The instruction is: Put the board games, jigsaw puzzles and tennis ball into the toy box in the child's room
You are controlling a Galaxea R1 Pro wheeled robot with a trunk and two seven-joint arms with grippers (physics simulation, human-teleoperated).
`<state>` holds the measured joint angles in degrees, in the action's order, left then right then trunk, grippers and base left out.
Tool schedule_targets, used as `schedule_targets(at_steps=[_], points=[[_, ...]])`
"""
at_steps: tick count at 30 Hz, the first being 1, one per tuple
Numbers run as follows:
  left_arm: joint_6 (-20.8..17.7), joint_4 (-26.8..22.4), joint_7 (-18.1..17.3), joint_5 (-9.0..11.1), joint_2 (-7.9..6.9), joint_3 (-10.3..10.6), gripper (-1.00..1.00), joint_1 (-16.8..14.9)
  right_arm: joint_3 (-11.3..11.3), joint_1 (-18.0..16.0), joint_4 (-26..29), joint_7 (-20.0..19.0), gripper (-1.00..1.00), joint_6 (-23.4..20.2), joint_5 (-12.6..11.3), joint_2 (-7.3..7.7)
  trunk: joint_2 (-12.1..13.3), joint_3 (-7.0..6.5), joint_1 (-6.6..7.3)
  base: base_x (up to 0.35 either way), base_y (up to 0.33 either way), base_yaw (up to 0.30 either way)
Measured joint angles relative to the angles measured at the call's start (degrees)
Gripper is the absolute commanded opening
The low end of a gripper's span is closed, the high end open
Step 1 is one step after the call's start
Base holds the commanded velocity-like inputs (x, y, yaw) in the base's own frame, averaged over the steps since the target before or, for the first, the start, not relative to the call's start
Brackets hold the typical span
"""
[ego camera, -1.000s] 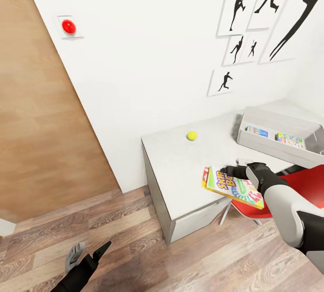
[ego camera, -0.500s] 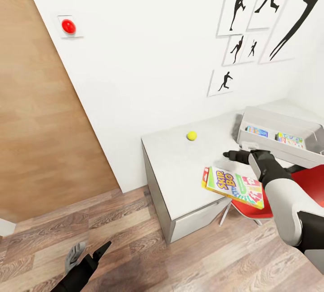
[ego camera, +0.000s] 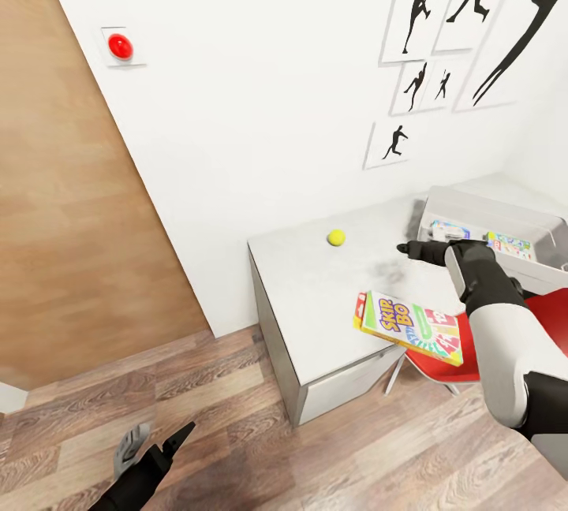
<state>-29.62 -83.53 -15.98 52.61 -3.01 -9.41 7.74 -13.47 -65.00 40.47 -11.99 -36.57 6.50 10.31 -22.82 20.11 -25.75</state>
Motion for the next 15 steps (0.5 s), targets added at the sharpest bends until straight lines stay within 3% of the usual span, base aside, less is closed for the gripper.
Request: schedule_targets(at_steps=[6, 15], points=[[0.00, 0.00, 0.00, 0.00, -0.04, 0.00, 1.00, 0.00, -0.12, 1.43, 4.95, -2.20, 1.00, -3.79, -0.77, 0.12, 0.00, 0.00, 0.00, 0.000, 0.000, 0.000], [0.00, 0.00, 0.00, -0.01, -0.05, 0.00, 1.00, 0.00, -0.28, 7.53, 12.40, -17.06, 1.00, -8.15, -1.63, 1.09, 0.00, 0.00, 0.00, 0.000, 0.000, 0.000]])
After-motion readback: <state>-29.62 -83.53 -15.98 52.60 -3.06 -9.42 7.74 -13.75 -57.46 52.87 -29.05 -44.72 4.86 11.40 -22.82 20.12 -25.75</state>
